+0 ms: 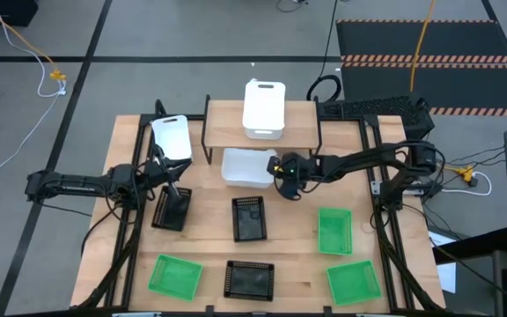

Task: Stack baskets on shelf by color
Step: Stack the right white bin on top of the other white bin on the shelf

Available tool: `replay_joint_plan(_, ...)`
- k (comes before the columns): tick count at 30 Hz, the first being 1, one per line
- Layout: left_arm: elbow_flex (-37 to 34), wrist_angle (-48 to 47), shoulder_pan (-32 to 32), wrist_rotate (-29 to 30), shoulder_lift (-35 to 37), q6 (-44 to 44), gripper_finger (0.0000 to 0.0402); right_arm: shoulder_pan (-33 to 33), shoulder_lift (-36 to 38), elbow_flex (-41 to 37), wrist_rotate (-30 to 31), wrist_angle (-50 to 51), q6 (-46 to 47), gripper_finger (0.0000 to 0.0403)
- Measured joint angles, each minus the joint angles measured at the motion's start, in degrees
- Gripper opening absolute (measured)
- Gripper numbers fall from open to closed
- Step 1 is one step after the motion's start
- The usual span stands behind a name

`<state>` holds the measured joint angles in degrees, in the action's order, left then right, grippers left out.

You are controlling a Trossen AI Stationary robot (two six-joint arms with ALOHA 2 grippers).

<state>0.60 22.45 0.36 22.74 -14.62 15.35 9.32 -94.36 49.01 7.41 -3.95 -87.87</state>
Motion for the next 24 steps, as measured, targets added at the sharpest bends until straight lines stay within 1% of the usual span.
replay_joint_plan(2, 0.0, 0.0, 0.0, 0.0, 0.0, 0.6, 0.0035, -0.9, 1.9, -0.1, -0.3, 2.1, 0.4, 0.0030)
replay_joint_plan(3, 0.0, 0.0, 0.0, 0.0, 0.0, 0.8, 0.0035, -1.3, 3.2, -0.1, -0.6, 3.3, 0.4, 0.0017)
replay_joint_plan(5, 0.0, 0.2, 0.0, 0.0, 0.0, 0.9, 0.0035, -2.1, 5.8, -0.2, -2.3, 5.5, 1.2, 0.0012)
replay_joint_plan(7, 0.0, 0.3, 0.0, 0.0, 0.0, 1.2, 0.0035, -2.6, 8.7, -0.2, -4.7, 6.2, 4.2, 0.0013)
replay_joint_plan(11, 0.0, 1.7, 0.0, 0.3, 0.0, 2.0, 0.0035, -2.6, 15.3, 1.6, -14.7, 9.4, 14.4, 0.0002)
replay_joint_plan(14, 0.0, 2.5, 0.1, 0.4, 0.0, 2.6, 0.0035, -2.6, 20.1, 2.3, -24.4, 11.0, 23.2, 0.0001)
replay_joint_plan(16, 0.0, 3.4, 0.2, 0.5, 0.0, 2.8, 0.0035, -2.7, 22.6, 3.1, -30.4, 10.4, 27.0, 0.0001)
replay_joint_plan(17, 0.0, 3.8, 0.4, 0.5, 0.0, 2.8, 0.0035, -2.9, 23.8, 3.6, -32.4, 9.0, 28.6, 0.0001)
replay_joint_plan(19, 0.0, 3.9, 0.7, 0.5, 0.0, 2.8, 0.0035, -3.5, 26.5, 4.8, -33.4, 4.9, 30.4, 0.0001)
replay_joint_plan(21, 0.0, 4.5, 1.0, 0.5, 0.0, 2.5, 0.0035, -4.2, 27.6, 5.8, -32.1, 0.0, 32.4, 0.0000)
replay_joint_plan(23, 0.0, 4.3, 1.2, 0.5, 0.0, 2.5, 0.0035, -5.2, 27.6, 8.5, -27.6, -4.8, 37.1, 0.0000)
replay_joint_plan(24, 0.0, 4.3, 1.2, 0.5, 0.0, 2.2, 0.0035, -5.5, 27.4, 10.6, -24.7, -5.4, 39.5, 0.0000)
